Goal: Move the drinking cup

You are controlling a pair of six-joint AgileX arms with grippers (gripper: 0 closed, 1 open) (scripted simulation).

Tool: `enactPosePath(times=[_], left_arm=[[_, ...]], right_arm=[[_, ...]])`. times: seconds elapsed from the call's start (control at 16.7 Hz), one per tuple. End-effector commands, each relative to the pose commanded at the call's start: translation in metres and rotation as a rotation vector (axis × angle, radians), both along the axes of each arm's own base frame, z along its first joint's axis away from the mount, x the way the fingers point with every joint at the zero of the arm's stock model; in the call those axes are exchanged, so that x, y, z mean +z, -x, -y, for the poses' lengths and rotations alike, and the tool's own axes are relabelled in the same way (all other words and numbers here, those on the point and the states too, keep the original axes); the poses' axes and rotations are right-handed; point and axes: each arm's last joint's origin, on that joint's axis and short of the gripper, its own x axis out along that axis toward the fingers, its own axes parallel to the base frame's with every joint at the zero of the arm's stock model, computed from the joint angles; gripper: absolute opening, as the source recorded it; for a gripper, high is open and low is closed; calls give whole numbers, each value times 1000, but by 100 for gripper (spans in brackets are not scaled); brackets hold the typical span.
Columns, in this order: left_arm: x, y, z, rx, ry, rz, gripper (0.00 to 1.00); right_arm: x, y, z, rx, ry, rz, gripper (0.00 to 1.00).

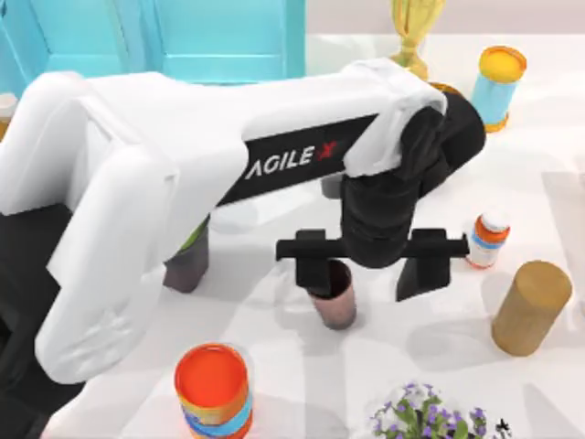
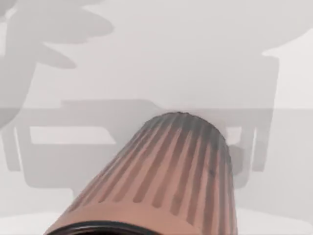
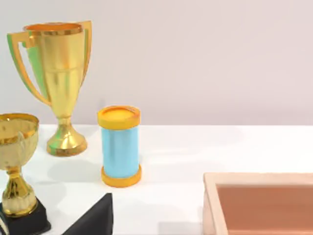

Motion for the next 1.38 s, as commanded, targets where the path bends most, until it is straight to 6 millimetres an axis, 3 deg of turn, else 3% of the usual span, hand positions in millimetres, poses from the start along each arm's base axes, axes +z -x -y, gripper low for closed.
enactPosePath(times=[0.42,1.08,1.2,1.38], left_arm=[[0,0,0,0,0,0,2],[3,1,-3,-10,-2,-7,0],[16,3,-17,-45,-3,-31,0],[52,5,-58,-110,21,-60,0]], right_arm=[[0,0,0,0,0,0,100],[0,0,0,0,0,0,100],[0,0,0,0,0,0,100],[0,0,0,0,0,0,100]])
